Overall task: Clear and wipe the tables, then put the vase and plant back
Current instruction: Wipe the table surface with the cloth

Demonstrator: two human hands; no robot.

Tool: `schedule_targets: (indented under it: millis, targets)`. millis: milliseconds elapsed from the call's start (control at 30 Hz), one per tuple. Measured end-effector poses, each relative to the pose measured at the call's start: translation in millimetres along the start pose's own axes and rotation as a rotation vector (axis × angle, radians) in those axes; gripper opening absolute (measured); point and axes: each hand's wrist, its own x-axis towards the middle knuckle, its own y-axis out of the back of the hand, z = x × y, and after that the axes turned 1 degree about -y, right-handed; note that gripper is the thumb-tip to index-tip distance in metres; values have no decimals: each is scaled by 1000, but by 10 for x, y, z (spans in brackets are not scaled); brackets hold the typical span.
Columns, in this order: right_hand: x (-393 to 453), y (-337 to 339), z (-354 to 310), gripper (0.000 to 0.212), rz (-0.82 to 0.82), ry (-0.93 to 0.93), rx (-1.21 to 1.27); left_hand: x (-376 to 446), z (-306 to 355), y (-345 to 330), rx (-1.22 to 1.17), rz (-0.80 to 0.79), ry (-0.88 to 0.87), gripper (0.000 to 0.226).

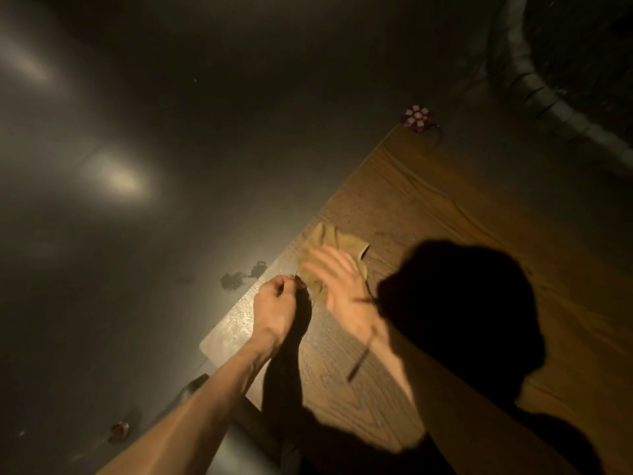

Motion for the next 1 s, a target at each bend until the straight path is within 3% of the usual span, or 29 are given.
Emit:
schedule_targets:
  millis: [67, 133, 233, 367, 500, 567, 800, 900, 1000]
  targets:
    - [-246, 75, -83, 56, -85, 53, 18, -97, -28, -16, -14, -6, 18, 29]
    - [-323, 242, -153, 51, -61, -4, 99, -162, -36, -29, -19, 10, 24, 30]
    - [-162, 541, -18, 49, 173, -223, 227, -196, 15, -19, -14, 32, 17, 33]
    - [101, 949, 487, 40, 546, -392, -30, -215, 70, -36, -12, 2, 5, 33]
    - [175, 872, 947, 64, 301, -699, -189, -291, -1, -126, -34, -28, 14, 31]
    - [181, 700, 816, 64, 177, -634, -219, -324, -31, -129, -31, -33, 13, 32]
    - [-581, 111, -321, 64, -173, -84, -138, -516, -176, -29, 15, 6, 15, 28]
    - [-629, 231, -288, 70, -160, -21, -3, -622, -228, 43, 22, 29, 32, 30]
    - [-500, 565, -31, 79, 113, -193, -85, -649, -275, 87, 26, 40, 24, 34]
